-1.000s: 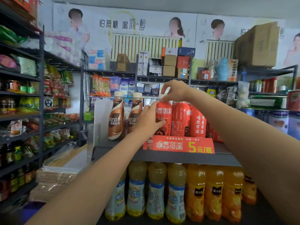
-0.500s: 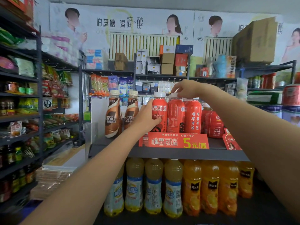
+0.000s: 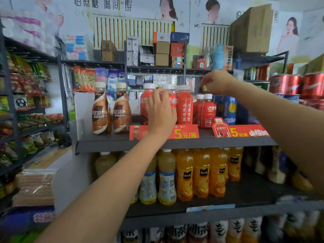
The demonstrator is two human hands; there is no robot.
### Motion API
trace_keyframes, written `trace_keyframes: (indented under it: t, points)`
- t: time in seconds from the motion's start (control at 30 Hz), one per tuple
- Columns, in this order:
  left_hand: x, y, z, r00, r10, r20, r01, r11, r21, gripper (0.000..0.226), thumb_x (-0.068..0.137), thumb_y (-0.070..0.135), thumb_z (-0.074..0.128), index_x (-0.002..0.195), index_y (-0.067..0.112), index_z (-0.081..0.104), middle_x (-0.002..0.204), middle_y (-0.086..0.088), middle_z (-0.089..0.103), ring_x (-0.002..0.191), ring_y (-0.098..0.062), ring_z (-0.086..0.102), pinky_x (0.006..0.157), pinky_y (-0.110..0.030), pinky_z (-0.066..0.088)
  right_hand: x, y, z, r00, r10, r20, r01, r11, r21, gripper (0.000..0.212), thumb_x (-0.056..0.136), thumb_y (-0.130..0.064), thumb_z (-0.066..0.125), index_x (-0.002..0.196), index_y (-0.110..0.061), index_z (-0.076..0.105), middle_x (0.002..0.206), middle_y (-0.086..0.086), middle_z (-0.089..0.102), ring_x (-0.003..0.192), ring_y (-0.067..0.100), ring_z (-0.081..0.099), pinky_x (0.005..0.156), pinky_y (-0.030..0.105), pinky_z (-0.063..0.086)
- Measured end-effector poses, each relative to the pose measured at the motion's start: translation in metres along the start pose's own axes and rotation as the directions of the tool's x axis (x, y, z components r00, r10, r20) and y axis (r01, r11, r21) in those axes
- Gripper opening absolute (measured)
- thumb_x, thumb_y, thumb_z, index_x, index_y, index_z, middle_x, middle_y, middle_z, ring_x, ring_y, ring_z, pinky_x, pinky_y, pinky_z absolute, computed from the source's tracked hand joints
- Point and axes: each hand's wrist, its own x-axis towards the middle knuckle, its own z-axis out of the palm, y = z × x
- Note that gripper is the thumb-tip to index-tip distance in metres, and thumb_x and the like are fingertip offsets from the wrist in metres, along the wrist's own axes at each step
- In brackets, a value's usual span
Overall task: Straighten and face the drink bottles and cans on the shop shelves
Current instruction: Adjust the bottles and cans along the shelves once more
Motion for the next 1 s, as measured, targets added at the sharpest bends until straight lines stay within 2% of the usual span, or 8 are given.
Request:
trace_keyframes:
  t: [0.17, 0.27, 0.37, 0.47, 0.6, 0.73, 0.9, 1.0]
  points:
    - [-0.013, 0.033, 0.019, 0.998, 0.060, 0.009, -0.060, 0.998, 0.010, 0.036, 0.078, -0.002, 0.047, 0.110, 0.012, 0.054, 0.121, -0.007, 0.046, 0.115, -0.021, 0.042, 0.095, -0.032, 0.031, -0.025, 0.040, -0.017, 0.996, 0.093, -0.010, -0.094, 0.995, -0.028, 0.036, 0.087, 0.004, 0.043, 0.113, -0.006, 0.066, 0.120, 0.014, 0.061, 0.105, 0.029, 0.054, 0.086, 0.029, 0.041]
    - [-0.015, 0.049, 0.028, 0.999, 0.034, 0.020, -0.035, 0.998, 0.047, 0.036, 0.081, 0.001, 0.048, 0.113, 0.014, 0.052, 0.124, -0.005, 0.044, 0.116, -0.020, 0.041, 0.096, -0.031, 0.030, -0.024, 0.062, -0.014, 0.993, 0.108, -0.048, -0.109, 0.994, -0.019, 0.036, 0.087, 0.002, 0.043, 0.109, -0.011, 0.067, 0.120, 0.014, 0.061, 0.108, 0.032, 0.056, 0.084, 0.031, 0.044]
    - [-0.021, 0.072, 0.040, 0.999, -0.003, 0.040, -0.001, 0.996, 0.089, 0.036, 0.083, 0.003, 0.048, 0.118, 0.014, 0.050, 0.126, -0.005, 0.043, 0.119, -0.020, 0.040, 0.099, -0.033, 0.030, -0.022, 0.085, -0.005, 0.998, 0.059, -0.029, -0.060, 0.998, -0.034, 0.031, 0.088, -0.005, 0.045, 0.111, -0.011, 0.066, 0.121, 0.016, 0.061, 0.113, 0.034, 0.054, 0.093, 0.036, 0.045]
    - [-0.032, 0.101, 0.059, 0.997, -0.064, 0.048, 0.059, 0.993, 0.099, 0.044, 0.085, 0.004, 0.047, 0.127, 0.015, 0.045, 0.132, -0.004, 0.040, 0.120, -0.019, 0.043, 0.105, -0.036, 0.027, -0.033, 0.100, 0.006, 1.000, 0.001, -0.002, -0.001, 0.999, -0.034, 0.038, 0.088, -0.006, 0.045, 0.124, -0.010, 0.055, 0.130, 0.018, 0.052, 0.125, 0.037, 0.041, 0.103, 0.043, 0.039]
    - [-0.055, 0.143, 0.089, 0.982, -0.185, 0.035, 0.179, 0.975, 0.131, 0.056, 0.091, 0.013, 0.049, 0.142, 0.016, 0.028, 0.145, -0.005, 0.032, 0.124, -0.019, 0.043, 0.110, -0.038, 0.022, -0.080, 0.119, 0.036, 0.992, -0.126, -0.031, 0.127, 0.991, 0.043, 0.049, 0.089, -0.006, 0.043, 0.137, -0.008, 0.035, 0.137, 0.018, 0.038, 0.126, 0.037, 0.034, 0.098, 0.048, 0.036]
    - [-0.072, 0.176, 0.103, 0.973, -0.231, 0.023, 0.223, 0.957, 0.184, 0.057, 0.092, 0.012, 0.046, 0.144, 0.016, 0.024, 0.144, -0.006, 0.032, 0.128, -0.021, 0.038, 0.106, -0.036, 0.024, -0.112, 0.156, 0.050, 0.961, -0.277, -0.016, 0.276, 0.960, -0.052, 0.053, 0.089, -0.008, 0.045, 0.140, -0.012, 0.032, 0.143, 0.013, 0.034, 0.130, 0.033, 0.031, 0.103, 0.047, 0.031]
    - [-0.061, 0.198, 0.103, 0.964, -0.265, 0.000, 0.258, 0.938, 0.232, 0.056, 0.091, 0.012, 0.047, 0.143, 0.013, 0.025, 0.143, -0.007, 0.033, 0.125, -0.020, 0.041, 0.109, -0.038, 0.022, -0.100, 0.194, 0.034, 0.949, -0.293, -0.118, 0.289, 0.956, -0.054, 0.046, 0.090, -0.005, 0.043, 0.136, -0.010, 0.038, 0.131, 0.012, 0.045, 0.123, 0.031, 0.037, 0.098, 0.039, 0.032]
    - [-0.051, 0.206, 0.106, 0.967, -0.253, 0.018, 0.243, 0.943, 0.226, 0.057, 0.090, 0.010, 0.047, 0.143, 0.016, 0.027, 0.139, -0.006, 0.037, 0.119, -0.021, 0.046, 0.109, -0.041, 0.022, -0.080, 0.210, 0.019, 0.959, -0.205, -0.194, 0.203, 0.979, -0.030, 0.047, 0.091, -0.009, 0.046, 0.137, -0.011, 0.039, 0.137, 0.013, 0.042, 0.127, 0.032, 0.035, 0.102, 0.041, 0.031]
